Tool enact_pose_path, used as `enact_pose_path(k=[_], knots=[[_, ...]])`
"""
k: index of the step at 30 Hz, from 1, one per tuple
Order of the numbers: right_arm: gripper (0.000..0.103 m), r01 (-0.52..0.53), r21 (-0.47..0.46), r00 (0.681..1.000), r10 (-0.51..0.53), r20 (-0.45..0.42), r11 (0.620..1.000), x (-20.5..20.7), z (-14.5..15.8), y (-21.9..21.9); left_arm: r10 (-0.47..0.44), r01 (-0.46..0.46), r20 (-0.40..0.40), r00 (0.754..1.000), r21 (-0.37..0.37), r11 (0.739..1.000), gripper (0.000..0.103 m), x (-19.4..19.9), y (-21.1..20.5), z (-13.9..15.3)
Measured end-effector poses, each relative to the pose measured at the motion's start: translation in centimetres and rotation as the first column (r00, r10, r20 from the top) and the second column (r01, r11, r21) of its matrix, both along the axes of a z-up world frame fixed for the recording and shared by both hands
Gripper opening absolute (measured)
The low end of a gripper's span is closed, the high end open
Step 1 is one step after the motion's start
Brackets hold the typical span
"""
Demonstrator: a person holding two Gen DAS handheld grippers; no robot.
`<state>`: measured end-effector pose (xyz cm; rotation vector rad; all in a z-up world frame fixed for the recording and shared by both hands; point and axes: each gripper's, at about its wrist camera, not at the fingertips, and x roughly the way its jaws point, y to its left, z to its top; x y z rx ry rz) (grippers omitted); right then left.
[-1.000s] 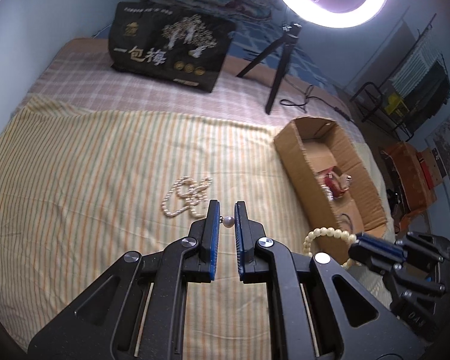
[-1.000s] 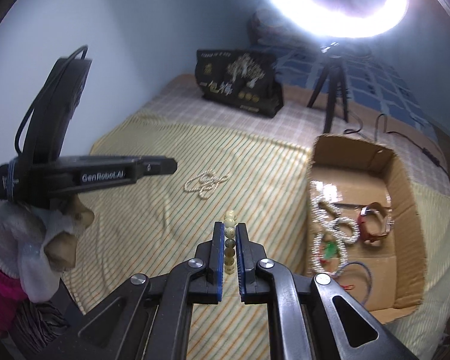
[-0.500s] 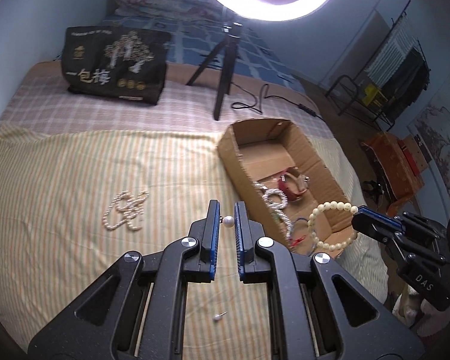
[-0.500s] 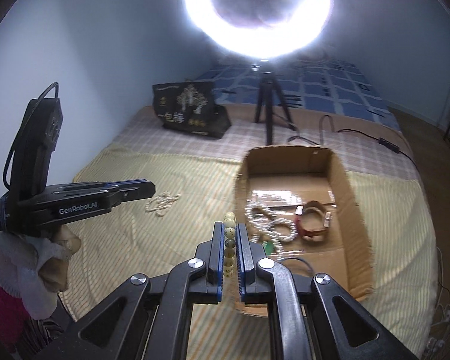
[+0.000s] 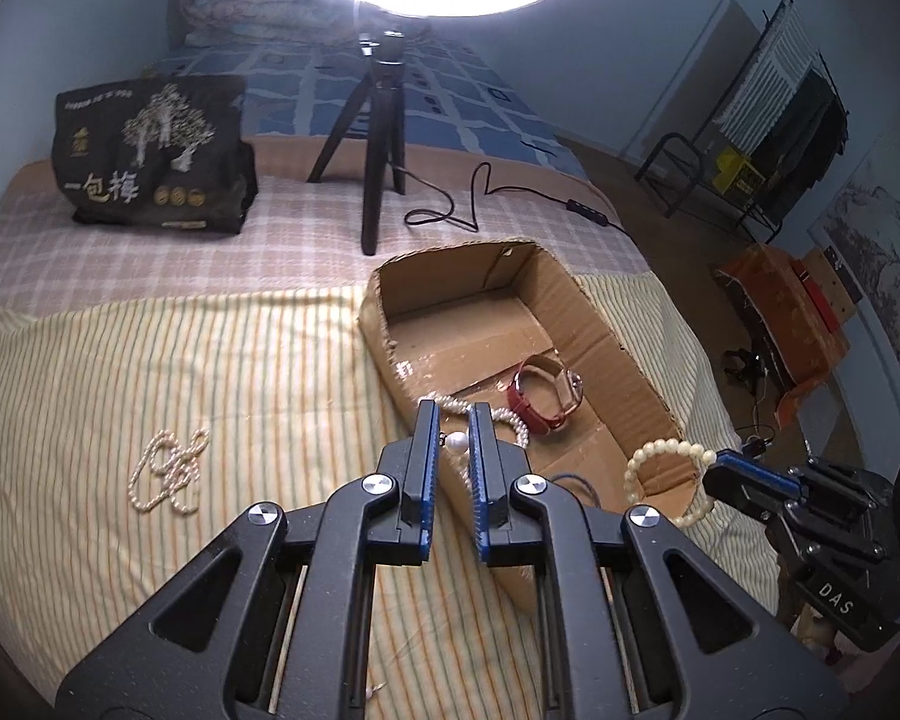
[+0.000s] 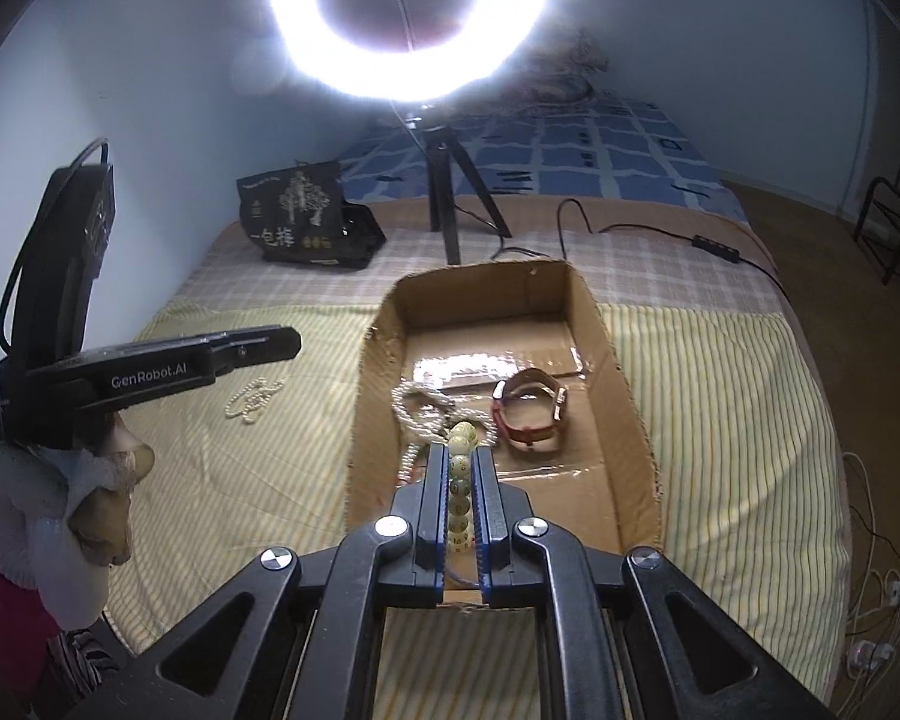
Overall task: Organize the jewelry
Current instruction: 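Lift and carry the earring and bead bracelet over the cardboard box with both tools, then open both tools to drop the earring and bracelet into the box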
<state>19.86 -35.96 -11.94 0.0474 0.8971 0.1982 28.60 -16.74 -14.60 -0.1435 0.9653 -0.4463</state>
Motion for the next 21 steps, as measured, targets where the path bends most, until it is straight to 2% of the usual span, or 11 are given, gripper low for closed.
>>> enact_pose_path(k=[14,21], knots=[[0.005,0.034,0.002,0.998,-0.034,-0.053,0.999,1.1,-2.4,-2.5,-0.031,0.029,0.031,0.999,0.062,0.998,0.008,1.7,-4.1,-1.4],[0.005,0.043,0.011,0.997,-0.042,-0.067,0.999,1.5,-3.0,-3.0,-0.036,0.033,0.037,0.999,0.068,0.997,0.008,2.1,-4.8,-1.7]])
